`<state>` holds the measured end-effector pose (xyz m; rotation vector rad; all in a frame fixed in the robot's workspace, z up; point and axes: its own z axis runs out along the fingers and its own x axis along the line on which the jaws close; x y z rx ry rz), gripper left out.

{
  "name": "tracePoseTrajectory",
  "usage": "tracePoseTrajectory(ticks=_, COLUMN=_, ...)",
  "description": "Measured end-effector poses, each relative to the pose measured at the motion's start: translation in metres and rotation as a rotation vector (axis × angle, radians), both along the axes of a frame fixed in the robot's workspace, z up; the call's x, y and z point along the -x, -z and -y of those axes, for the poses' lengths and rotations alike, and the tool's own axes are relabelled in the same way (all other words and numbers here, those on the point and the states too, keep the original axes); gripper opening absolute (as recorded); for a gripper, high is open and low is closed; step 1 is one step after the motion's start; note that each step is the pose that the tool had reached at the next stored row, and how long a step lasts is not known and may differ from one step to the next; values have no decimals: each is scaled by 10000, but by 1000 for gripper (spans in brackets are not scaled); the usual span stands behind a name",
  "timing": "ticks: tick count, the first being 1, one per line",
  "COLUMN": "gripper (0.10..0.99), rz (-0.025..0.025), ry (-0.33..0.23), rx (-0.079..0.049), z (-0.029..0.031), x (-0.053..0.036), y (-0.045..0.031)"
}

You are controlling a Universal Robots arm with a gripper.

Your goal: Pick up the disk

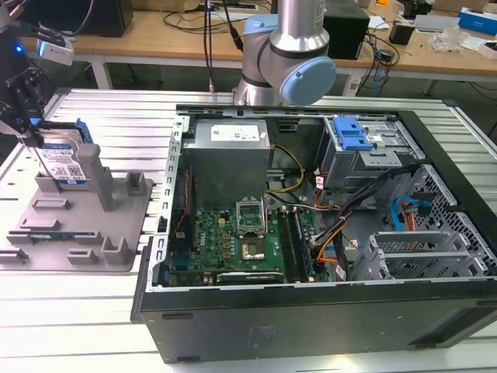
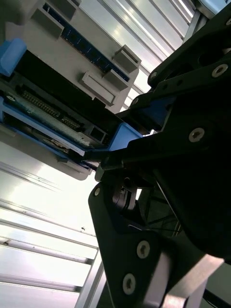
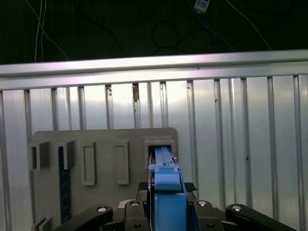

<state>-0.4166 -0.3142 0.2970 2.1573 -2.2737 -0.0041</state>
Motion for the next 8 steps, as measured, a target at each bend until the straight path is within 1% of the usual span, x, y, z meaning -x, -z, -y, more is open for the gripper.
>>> tracePoseTrajectory(ticks=8, gripper=369, rz=-1, ry=-1, rx=-3, z=12, x=0, y=-1)
